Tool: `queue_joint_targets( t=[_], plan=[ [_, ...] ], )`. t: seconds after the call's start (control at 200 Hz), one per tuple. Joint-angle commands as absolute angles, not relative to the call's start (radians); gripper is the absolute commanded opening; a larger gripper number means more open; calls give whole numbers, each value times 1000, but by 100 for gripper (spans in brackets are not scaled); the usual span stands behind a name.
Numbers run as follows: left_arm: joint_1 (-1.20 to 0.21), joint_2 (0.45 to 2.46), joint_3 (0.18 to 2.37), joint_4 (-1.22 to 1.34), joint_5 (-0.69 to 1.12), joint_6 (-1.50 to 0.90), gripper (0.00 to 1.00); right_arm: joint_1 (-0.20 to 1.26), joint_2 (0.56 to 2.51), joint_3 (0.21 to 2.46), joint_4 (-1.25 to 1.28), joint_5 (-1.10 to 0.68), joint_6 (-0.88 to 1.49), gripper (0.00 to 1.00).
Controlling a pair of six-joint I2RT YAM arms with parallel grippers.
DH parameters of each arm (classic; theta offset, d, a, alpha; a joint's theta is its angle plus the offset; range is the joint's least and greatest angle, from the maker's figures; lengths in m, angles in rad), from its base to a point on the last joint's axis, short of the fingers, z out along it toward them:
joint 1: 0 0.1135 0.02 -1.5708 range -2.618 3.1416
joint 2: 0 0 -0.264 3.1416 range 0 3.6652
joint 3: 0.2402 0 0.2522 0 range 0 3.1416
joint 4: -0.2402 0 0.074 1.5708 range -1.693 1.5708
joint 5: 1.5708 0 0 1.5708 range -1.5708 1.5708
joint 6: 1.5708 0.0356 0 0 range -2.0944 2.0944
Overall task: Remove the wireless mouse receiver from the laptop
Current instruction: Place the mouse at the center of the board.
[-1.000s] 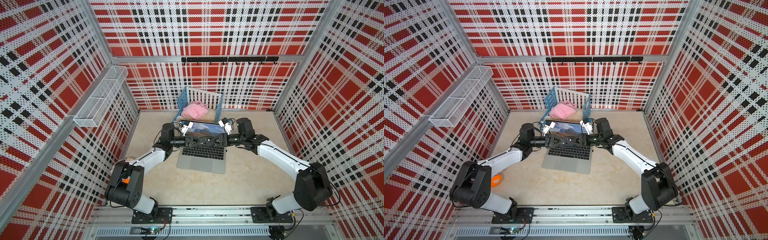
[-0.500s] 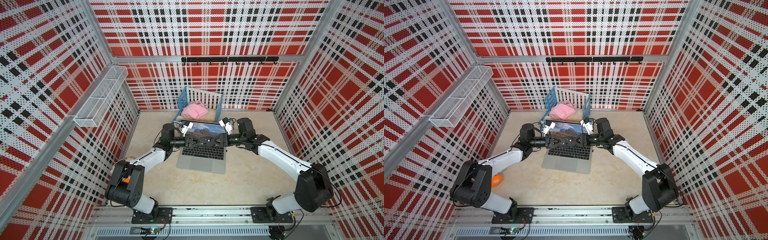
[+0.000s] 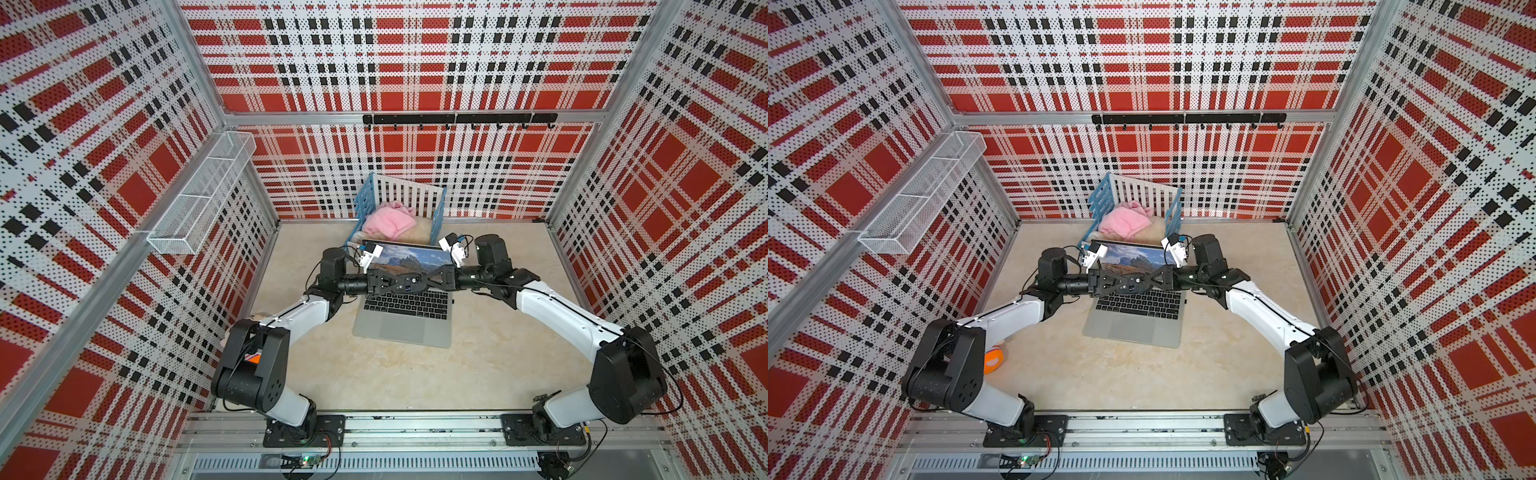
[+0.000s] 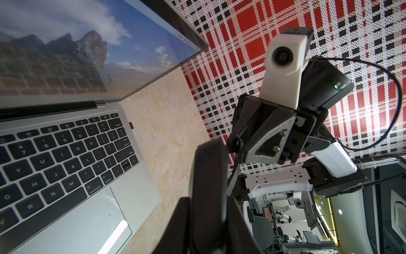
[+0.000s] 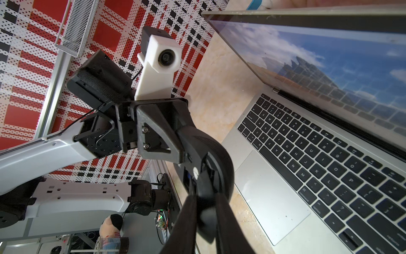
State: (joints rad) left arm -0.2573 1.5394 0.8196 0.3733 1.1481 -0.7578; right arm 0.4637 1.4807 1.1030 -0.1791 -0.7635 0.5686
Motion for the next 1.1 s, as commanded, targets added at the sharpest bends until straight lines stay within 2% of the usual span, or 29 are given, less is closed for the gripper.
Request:
queue_joint_targets(
  t=[0.0,0.14,0.185,0.416,0.531,0.762,0.962,1.097],
  plan=[
    [-256,1547,816,401,1169,-743,0,464,1465,1084,-136,-765,592,11],
    [-255,1564,813,400,1164,-741,0,466,1465,1080,-114,-776,604,4],
    [-216,1573,813,400,1159,-740,0,466,1462,1080,-109,-781,608,0],
    [-169,1620,816,400,1142,-738,0,470,1422,1065,-90,-806,629,0],
    [-163,1631,813,394,1124,-731,0,470,1377,1070,-167,-759,589,0],
    [-197,1608,753,379,1057,-706,0,565,1346,1133,-582,-238,352,0],
    [-292,1594,710,378,997,-699,0,684,1433,1111,-716,156,319,0],
    [-335,1569,670,378,957,-708,0,696,1520,1116,-790,357,334,0]
  ],
)
